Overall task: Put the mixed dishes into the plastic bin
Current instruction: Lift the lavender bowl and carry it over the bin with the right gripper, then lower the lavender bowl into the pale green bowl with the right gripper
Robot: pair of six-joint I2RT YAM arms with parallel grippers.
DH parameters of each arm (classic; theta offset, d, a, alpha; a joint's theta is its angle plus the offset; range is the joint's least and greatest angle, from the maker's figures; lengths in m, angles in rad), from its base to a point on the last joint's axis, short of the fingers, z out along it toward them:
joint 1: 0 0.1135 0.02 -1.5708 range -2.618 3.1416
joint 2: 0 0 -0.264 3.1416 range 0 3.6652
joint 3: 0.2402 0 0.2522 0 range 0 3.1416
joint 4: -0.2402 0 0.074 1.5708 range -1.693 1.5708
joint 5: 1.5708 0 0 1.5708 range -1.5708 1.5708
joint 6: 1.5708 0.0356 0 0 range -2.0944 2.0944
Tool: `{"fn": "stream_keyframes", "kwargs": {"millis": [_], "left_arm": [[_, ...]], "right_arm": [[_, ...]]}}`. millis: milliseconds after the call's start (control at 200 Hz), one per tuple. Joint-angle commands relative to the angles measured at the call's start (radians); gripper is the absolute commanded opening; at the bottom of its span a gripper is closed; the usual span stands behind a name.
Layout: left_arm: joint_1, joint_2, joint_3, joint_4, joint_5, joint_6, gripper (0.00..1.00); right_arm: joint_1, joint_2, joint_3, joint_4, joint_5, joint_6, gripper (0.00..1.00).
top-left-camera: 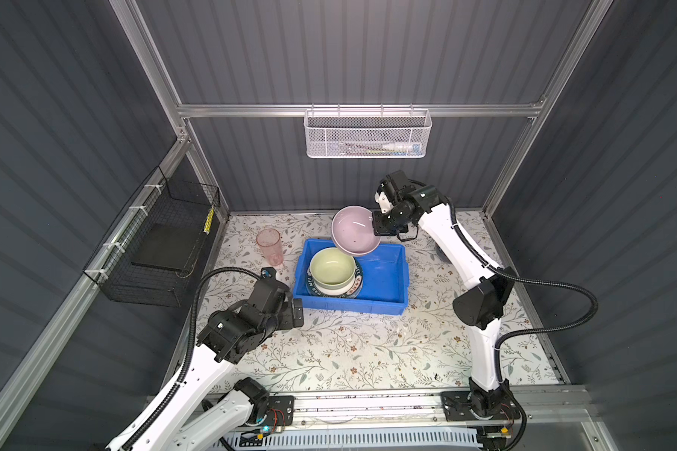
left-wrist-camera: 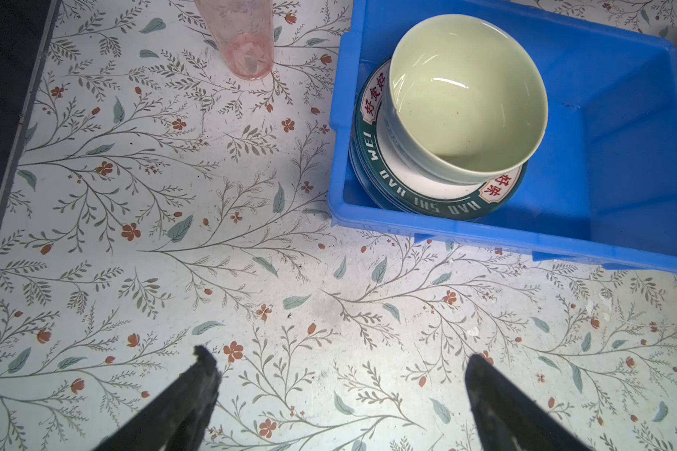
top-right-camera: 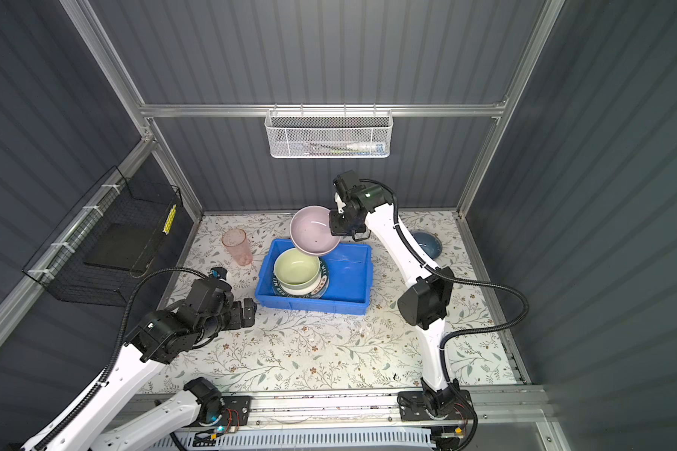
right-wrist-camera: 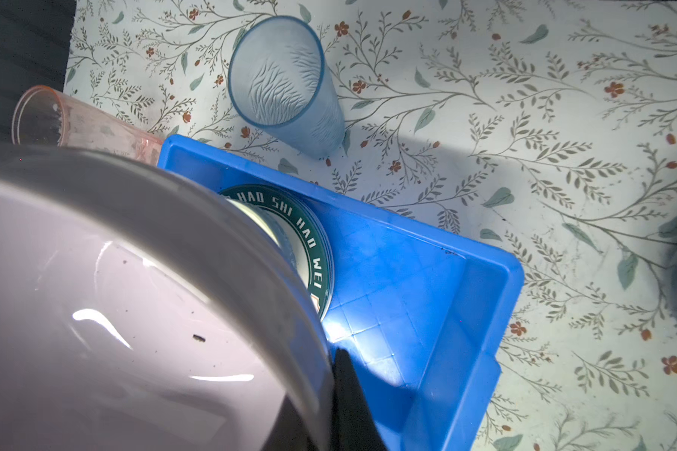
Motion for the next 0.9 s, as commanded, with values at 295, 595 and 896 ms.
{"fn": "stream_keyframes", "kwargs": {"millis": [295,595,896], "left_arm": [[0.006,-0.013,0.029,-0.002,0.009,0.001,1.00],[0.006,-0.017,0.033,-0.003,0.010,0.008,1.00],[0.006,-0.035,0.026,-0.021,0.004,0.009,1.00]], "right_arm": [[0.100,0.051,0.014,0.111,0.001,0.110,0.00],[0.137,0.091,-0.034,0.161,0.028,0.158,0.00],[0.140,0.149,-0.040,0.177,0.037,0.165,0.00]]}}
